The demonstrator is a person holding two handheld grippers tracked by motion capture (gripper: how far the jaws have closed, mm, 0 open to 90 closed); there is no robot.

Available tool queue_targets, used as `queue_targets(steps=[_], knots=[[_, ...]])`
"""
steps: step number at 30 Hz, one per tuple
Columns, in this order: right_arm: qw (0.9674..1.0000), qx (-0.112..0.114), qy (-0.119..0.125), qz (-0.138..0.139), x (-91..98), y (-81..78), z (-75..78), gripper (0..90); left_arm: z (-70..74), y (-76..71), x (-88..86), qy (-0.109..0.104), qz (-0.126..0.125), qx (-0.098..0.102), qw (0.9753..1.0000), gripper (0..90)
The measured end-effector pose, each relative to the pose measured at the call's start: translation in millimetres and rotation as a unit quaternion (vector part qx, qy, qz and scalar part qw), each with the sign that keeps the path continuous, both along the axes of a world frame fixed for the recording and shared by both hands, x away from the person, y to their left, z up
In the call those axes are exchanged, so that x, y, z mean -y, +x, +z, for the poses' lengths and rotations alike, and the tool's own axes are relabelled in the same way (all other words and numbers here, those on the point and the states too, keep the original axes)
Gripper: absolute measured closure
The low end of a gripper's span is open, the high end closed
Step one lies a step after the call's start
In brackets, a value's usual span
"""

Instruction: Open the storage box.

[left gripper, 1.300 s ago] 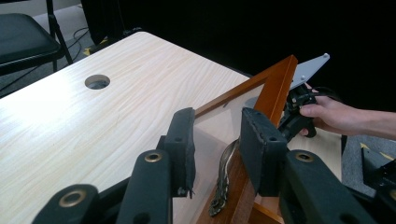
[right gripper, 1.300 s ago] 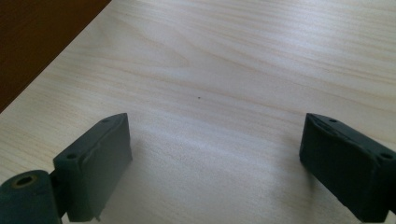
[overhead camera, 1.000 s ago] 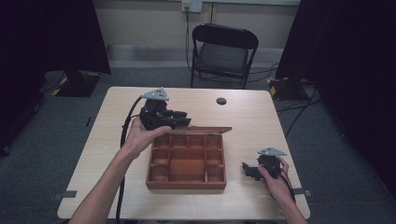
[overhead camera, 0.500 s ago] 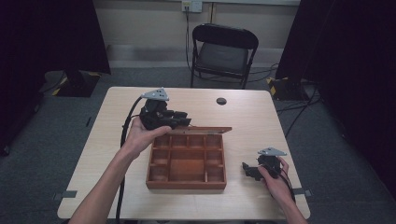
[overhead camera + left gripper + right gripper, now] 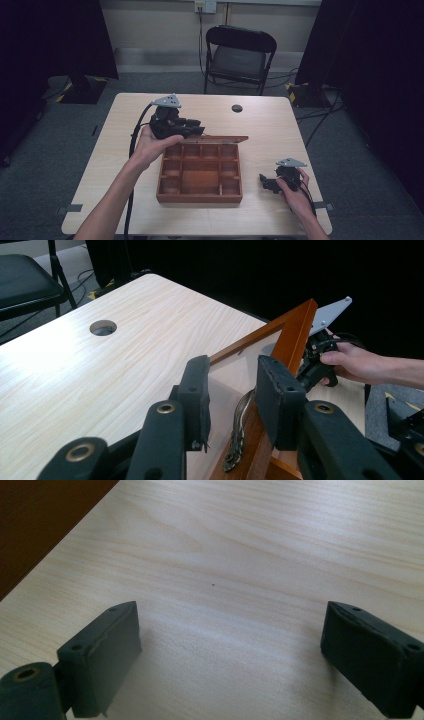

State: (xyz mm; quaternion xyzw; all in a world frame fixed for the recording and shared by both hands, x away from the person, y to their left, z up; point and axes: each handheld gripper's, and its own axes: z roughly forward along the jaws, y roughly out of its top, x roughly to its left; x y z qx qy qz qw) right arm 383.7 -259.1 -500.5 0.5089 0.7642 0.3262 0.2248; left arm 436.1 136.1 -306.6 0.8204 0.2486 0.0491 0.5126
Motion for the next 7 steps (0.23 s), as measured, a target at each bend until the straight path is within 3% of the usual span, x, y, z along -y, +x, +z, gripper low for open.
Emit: queue_targets(steps=[7], knots=[[1.0000, 0.000, 0.000, 0.001, 0.0, 0.1, 0.0, 8.4, -0.1, 0.9, -0.4, -0.001, -0.003, 0.002, 1.0000, 66.3]])
